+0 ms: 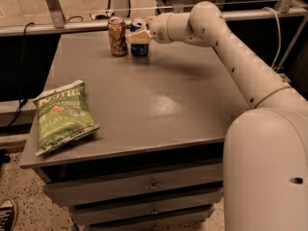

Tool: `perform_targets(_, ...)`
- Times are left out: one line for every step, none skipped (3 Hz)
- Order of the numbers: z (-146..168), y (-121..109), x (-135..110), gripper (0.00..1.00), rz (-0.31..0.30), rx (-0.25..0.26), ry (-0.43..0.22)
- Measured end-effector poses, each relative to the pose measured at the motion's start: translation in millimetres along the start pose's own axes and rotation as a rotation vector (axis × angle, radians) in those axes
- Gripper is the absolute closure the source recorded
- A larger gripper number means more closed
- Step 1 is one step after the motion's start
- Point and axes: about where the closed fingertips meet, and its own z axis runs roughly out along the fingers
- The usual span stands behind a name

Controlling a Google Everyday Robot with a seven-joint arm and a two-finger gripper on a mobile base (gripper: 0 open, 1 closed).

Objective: Move pepsi can near orange can

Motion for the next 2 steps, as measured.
perform_targets(4.0,2.6,3.9,0.13,0.014,-0.012,0.011)
perform_targets(4.0,2.6,3.5,0.00,0.014,-0.012,0.011)
